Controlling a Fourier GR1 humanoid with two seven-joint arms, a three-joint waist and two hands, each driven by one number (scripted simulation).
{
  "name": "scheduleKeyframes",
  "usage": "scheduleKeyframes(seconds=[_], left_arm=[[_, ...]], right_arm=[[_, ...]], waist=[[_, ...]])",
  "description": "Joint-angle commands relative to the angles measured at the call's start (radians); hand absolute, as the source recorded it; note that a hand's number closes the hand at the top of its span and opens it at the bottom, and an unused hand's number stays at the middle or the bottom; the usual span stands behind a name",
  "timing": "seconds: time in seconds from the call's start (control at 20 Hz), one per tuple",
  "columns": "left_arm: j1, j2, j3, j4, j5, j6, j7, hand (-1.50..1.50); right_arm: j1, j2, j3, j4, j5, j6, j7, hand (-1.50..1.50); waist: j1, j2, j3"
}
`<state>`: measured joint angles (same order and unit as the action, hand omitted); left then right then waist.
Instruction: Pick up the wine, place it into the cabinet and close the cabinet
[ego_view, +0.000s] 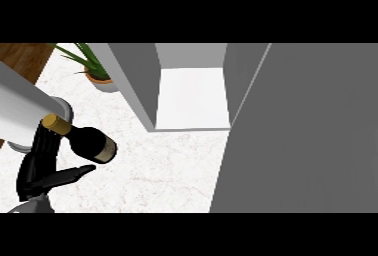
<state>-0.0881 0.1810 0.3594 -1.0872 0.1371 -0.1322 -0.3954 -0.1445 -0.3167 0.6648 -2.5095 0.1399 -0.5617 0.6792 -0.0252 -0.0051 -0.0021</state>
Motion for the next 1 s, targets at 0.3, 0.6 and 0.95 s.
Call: scheduleKeyframes(seconds=[0.3, 0.6, 0.95], left_arm=[[-0.103, 0.076, 0.038, 0.299, 0.061, -0.182, -0.091, -1.50], [-0.110, 0.026, -0.011, 0.341, 0.024, -0.173, -0.148, -1.50], [-0.214, 0.021, 0.002, 0.497, 0.002, -0.149, -0.271, -1.50]], right_arm=[[0.028, -0.033, 0.052, -0.148, 0.145, -0.031, 0.031, -1.50], [0.051, -0.064, 0.046, -0.163, 0.138, -0.024, 0.031, -1.50], [-0.057, -0.088, -0.047, -0.173, 0.083, -0.028, 0.124, -1.50]], waist=[[-0.004, 0.001, -0.001], [0.010, 0.001, 0.001], [0.006, 0.003, 0.000]])
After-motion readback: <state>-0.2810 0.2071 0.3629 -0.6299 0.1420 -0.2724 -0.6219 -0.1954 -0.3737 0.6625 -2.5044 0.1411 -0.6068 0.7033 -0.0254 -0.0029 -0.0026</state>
